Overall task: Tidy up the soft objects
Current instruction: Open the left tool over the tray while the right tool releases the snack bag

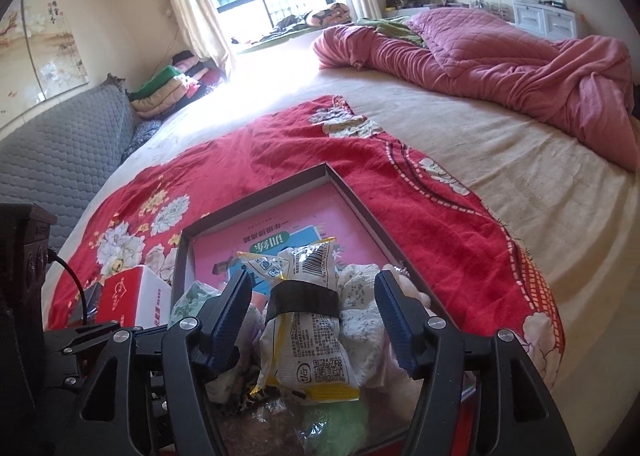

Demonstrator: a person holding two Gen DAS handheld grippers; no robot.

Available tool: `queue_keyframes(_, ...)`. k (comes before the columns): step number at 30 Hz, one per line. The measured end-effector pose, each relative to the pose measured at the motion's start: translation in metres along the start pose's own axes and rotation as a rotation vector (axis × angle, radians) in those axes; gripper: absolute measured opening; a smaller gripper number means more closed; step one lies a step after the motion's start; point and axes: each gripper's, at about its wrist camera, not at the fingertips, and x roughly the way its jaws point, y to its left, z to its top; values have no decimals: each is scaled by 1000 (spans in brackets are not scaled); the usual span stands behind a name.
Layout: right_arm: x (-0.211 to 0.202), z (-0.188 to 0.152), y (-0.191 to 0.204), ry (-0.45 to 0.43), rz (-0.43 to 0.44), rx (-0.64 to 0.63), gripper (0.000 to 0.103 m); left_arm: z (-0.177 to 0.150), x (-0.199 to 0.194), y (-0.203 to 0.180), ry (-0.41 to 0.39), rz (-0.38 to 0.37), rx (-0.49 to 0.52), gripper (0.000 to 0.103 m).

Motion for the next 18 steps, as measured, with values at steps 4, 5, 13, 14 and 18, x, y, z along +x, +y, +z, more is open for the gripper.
queue_keyframes(4,-13,0,-1,-24,-39,-1,69,0,-1,0,2,2,-1,54)
queue_keyframes(5,-15,0,-2,-29,-40,1,69,0,-2,0,-1,-1,0,56)
queue_keyframes(13,-34,0,-4,-65,-74,9,71,0,-15,-3,-30,19,22,65)
queue_keyframes(14,-36,0,-3,-67,-81,4,71,0,-16,-3,-34,20,20,65)
queue_keyframes(18,-40,-3,-4,-62,-92,7,72,-2,-23,-2,-41,30,15,68)
